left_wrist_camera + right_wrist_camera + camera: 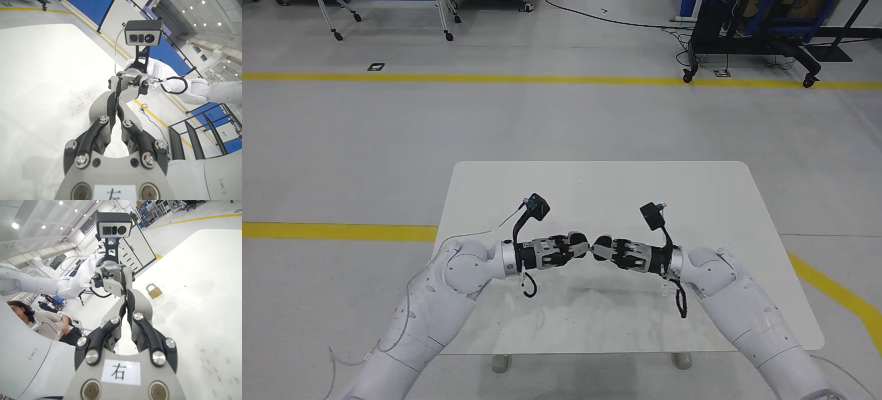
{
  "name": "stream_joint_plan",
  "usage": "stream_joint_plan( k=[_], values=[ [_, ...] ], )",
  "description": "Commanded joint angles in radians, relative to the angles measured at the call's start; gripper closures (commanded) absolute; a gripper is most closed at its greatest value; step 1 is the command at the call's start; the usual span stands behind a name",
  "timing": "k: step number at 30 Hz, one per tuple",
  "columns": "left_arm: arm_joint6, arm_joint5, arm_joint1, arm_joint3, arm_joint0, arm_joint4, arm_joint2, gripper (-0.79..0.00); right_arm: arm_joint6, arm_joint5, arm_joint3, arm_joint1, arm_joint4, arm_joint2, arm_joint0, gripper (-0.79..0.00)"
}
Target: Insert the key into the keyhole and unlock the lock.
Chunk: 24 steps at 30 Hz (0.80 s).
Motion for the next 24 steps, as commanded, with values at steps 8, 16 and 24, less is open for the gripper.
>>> stream_joint_plan(
  k=[8, 16, 24],
  values=[
    [0.163, -0.012, 0.006, -0.021, 0.016, 0.133, -0.045, -0.785, -0.023, -0.024, 0.014, 0.010, 0.042, 0.023, -0.004, 0.000],
    [0.224, -0.017, 0.018, -0.034, 0.032, 0.151, -0.107, -0.785, -0.086, -0.024, -0.011, 0.038, 0.045, 0.140, -0.057, 0.000],
    [0.260, -0.007, 0.021, -0.043, 0.035, 0.195, -0.128, -0.785, -0.110, -0.024, -0.057, 0.056, 0.076, 0.214, -0.112, 0.000]
  ],
)
